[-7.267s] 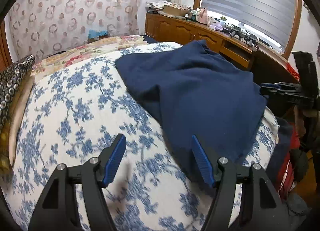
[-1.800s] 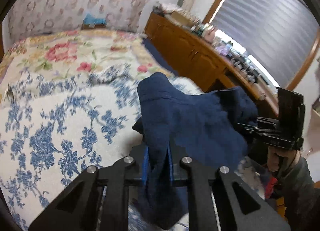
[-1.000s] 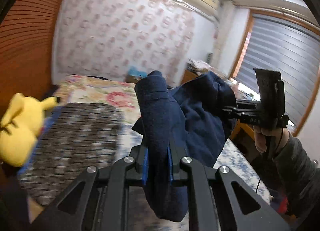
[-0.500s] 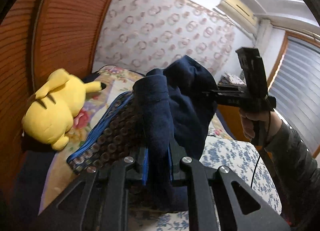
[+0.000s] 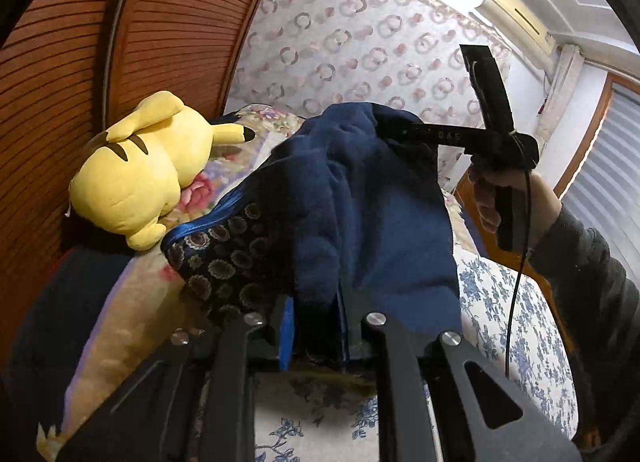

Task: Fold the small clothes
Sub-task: 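Carry the bundle with both grippers and lower it beside the yellow plush toy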

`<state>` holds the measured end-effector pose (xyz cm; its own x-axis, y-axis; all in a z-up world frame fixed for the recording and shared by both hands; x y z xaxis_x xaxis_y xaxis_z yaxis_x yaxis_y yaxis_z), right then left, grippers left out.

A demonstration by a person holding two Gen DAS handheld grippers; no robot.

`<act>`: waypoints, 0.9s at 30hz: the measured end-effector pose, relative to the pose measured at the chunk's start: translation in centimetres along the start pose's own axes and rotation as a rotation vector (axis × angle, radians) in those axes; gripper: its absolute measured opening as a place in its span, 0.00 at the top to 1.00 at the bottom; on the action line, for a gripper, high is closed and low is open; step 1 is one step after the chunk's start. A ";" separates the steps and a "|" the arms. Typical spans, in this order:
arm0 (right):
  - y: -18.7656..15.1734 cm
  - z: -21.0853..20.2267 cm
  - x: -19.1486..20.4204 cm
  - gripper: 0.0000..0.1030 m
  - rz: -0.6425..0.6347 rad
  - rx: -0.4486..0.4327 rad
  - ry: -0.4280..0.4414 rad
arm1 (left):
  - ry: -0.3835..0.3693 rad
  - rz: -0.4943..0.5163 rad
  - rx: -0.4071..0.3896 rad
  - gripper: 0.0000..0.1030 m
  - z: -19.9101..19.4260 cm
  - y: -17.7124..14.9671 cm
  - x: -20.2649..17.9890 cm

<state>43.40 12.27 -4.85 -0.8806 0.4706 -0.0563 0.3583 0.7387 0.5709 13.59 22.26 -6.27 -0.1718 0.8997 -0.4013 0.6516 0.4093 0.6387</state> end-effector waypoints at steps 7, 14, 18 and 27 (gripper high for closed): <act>-0.8 -3.5 -0.8 0.50 0.091 -0.157 -0.125 | 0.029 0.036 -0.113 0.70 -3.2 0.9 -0.8; -2.0 -4.9 0.2 0.50 0.075 -0.232 -0.070 | 0.061 0.134 -0.159 0.42 -3.5 2.4 -2.9; -2.5 -2.5 1.2 0.50 0.037 -0.159 -0.062 | 0.079 0.172 -0.082 0.42 -0.8 2.5 -3.5; -4.3 0.4 -0.6 0.48 0.101 -0.107 -0.072 | 0.141 0.210 0.011 0.42 2.5 0.8 -3.6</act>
Point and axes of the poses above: each gripper's, at about its wrist camera, not at the fingertips, and z roughly the way its jaws point, x to its left, y to its top, the point moved 1 cm from there along z, roughly the way its jaws point, and after that the axes turned 9 degrees about x, right-handed, at the moved point
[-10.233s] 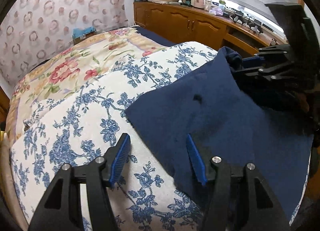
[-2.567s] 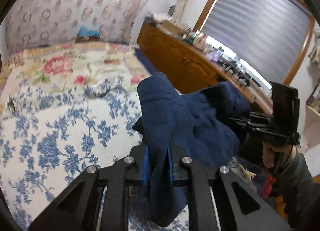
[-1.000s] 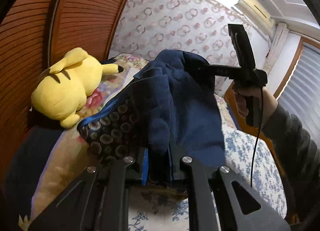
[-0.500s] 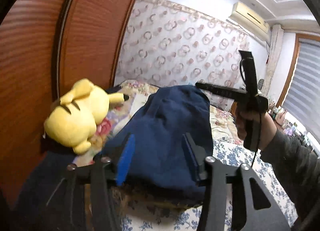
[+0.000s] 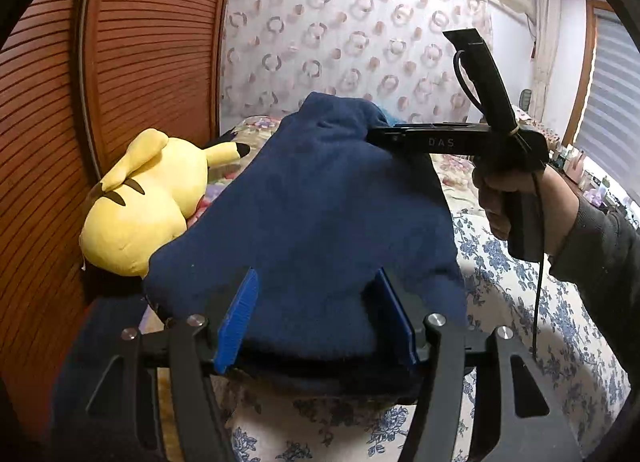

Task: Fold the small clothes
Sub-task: 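Carry the bundle with both grippers and lower it beside the yellow plush toy, then open both grippers and withdraw them from the placed bundle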

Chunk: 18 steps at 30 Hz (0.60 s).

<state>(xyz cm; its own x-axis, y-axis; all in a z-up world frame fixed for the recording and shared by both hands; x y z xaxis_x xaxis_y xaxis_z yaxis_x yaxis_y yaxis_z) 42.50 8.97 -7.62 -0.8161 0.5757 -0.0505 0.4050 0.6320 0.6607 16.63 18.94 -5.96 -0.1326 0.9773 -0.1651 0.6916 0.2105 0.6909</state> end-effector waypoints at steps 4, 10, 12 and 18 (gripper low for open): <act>-0.5 -1.5 0.1 0.47 0.044 -0.018 -0.027 | 0.007 0.022 -0.015 0.42 -1.1 0.0 -1.0; -3.0 -6.8 0.2 0.47 0.110 -0.073 -0.052 | 0.018 0.066 -0.049 0.42 -3.3 -0.2 -3.0; -4.3 -8.8 0.3 0.47 0.127 -0.091 -0.052 | 0.014 0.084 -0.058 0.42 -4.1 -0.4 -4.1; -9.2 -15.1 0.8 0.44 0.168 -0.120 -0.093 | -0.002 0.138 -0.079 0.41 -6.0 -1.1 -7.5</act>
Point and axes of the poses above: each gripper's, at about its wrist camera, not at the fingertips, and z roughly the way its jaws point, x to its left, y to its top, the point moved 1 cm from there along z, roughly the way its jaws point, and after that the axes turned 9 degrees about x, right-handed, at the moved point
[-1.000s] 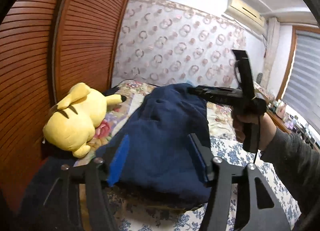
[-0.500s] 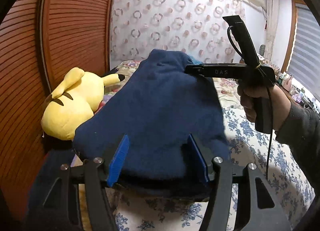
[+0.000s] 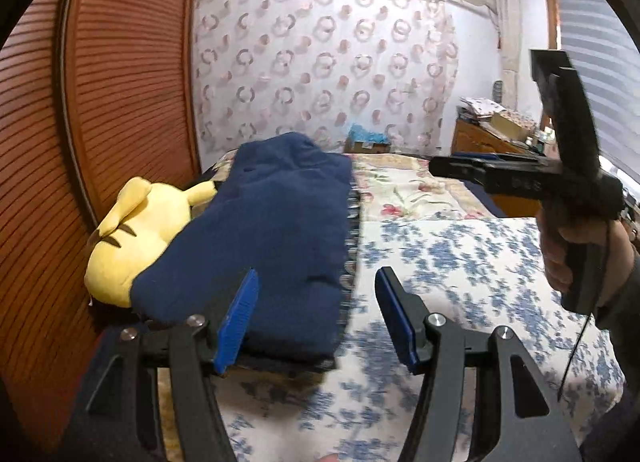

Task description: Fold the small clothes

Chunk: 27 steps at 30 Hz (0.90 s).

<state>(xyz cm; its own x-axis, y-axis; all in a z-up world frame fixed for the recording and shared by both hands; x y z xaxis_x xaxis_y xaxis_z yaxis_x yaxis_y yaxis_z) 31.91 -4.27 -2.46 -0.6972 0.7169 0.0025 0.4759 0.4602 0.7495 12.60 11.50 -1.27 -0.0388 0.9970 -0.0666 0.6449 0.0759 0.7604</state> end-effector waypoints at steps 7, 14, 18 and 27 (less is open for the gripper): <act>-4.2 -6.4 -0.8 0.35 0.040 -0.034 -0.054 | -0.028 0.050 -0.016 0.41 -1.6 -0.4 -4.1; -7.6 -10.3 -1.9 0.24 0.097 -0.060 -0.096 | -0.059 0.074 -0.065 0.39 -3.3 -0.8 -7.0; -9.1 -12.4 -2.1 0.22 0.114 -0.081 -0.104 | -0.063 0.103 -0.067 0.39 -4.2 -0.9 -8.4; -13.0 -17.7 -2.5 0.18 0.188 -0.128 -0.196 | -0.112 0.116 -0.048 0.39 -5.8 -0.7 -11.7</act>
Point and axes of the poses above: each gripper's, at about its wrist camera, not at the fingertips, and z roughly the way its jaws point, x to its left, y to its top, the point moved 1 cm from there along z, roughly the way its jaws point, and after that the axes turned 9 degrees about x, right-handed, at the moved point
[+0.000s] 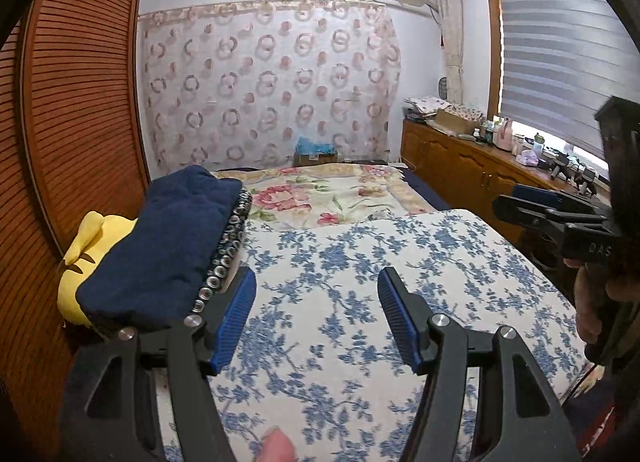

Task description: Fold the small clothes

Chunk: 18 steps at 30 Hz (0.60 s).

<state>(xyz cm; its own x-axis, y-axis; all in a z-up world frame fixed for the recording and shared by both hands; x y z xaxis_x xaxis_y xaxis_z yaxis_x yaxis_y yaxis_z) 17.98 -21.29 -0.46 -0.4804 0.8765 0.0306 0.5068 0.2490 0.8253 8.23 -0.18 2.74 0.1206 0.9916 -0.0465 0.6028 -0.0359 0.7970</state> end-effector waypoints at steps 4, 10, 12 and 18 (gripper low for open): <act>-1.3 -2.9 -1.1 0.18 0.055 -0.032 -0.049 | -0.014 -0.010 -0.010 0.39 -0.4 0.2 -1.0; -2.2 -6.2 -2.9 0.18 0.105 -0.067 -0.131 | -0.022 -0.014 -0.028 0.39 -1.0 1.0 -2.0; -2.4 -7.0 -3.3 0.18 0.108 -0.083 -0.136 | -0.005 -0.016 -0.029 0.39 -1.0 1.2 -2.2; -2.8 -7.9 -4.1 0.18 0.109 -0.091 -0.185 | 0.004 -0.016 -0.027 0.39 -0.9 1.4 -2.5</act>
<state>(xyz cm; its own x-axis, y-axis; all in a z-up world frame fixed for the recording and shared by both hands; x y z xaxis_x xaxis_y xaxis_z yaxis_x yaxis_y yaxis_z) 12.89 -28.80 1.54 -0.2827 0.9589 0.0249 0.4773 0.1181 0.8708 8.04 -2.58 4.54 0.1078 0.9925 -0.0573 0.5829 -0.0165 0.8124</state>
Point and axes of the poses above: each gripper's, at about its wrist camera, not at the fingertips, and z roughly the way its jaws point, x to its left, y to its top, the point moved 1 cm from there along z, roughly the way its jaws point, and after that the axes turned 9 degrees about x, right-handed, at the moved point
